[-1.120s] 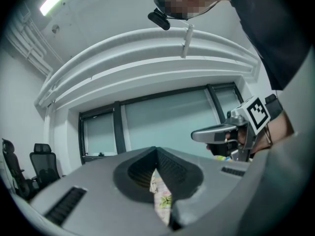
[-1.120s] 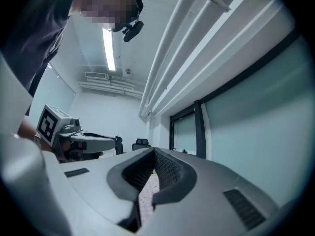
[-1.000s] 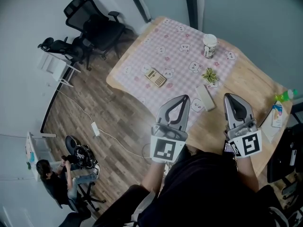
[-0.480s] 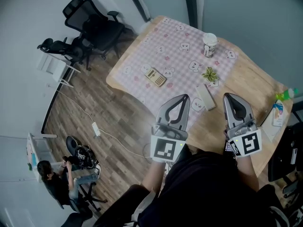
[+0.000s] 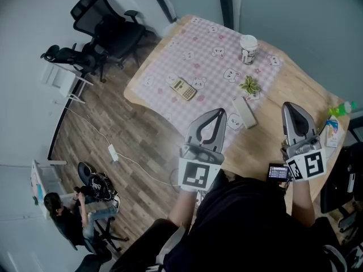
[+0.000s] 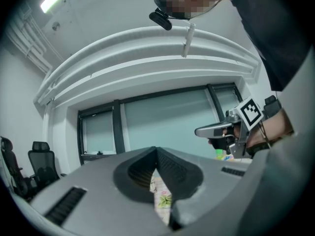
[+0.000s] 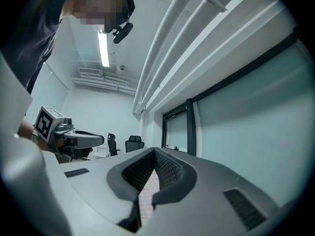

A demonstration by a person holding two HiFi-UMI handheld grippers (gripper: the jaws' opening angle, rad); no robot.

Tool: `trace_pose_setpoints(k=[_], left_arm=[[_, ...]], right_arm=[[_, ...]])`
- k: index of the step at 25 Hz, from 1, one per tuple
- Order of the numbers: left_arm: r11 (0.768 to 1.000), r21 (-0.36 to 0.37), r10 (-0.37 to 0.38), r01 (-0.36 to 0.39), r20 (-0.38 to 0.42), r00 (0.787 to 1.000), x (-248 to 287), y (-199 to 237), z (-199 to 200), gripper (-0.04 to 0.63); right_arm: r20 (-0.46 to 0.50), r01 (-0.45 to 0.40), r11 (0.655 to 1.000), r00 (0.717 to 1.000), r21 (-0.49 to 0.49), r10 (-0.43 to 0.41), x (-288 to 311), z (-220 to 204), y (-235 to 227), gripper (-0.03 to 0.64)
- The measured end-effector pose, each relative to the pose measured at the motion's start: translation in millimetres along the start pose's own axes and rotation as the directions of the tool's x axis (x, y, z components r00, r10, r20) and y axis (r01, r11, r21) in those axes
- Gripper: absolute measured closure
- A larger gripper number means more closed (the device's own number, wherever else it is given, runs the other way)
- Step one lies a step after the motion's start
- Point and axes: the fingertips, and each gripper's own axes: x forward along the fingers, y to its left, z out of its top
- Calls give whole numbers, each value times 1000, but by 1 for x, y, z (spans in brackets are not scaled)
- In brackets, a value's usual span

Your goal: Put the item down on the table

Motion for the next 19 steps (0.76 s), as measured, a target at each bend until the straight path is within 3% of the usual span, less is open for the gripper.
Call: trace_pose_setpoints(k=[4,9,14,19], left_arm=[[999,35,-30,30,-8,1000,4,-6,-2,597],[999,21,-38,38,-8,999,6,-9,-3,597],[999,-39,-26,26,-3,1000,5,-7,-4,597],[998,22,-55,55,-3,998,6,-10,0,597]], right_arm=[[-4,8,1000,1000,3,-8,-5,-1,-6,600],[-9,11,1000,1000,8,-10,-5,-3,-7,600],[-28,1,1000,1000,2,-1,-2,-6,-3,600],[-26,-3,1000,1000,8,3,-1,-4,-3,600]])
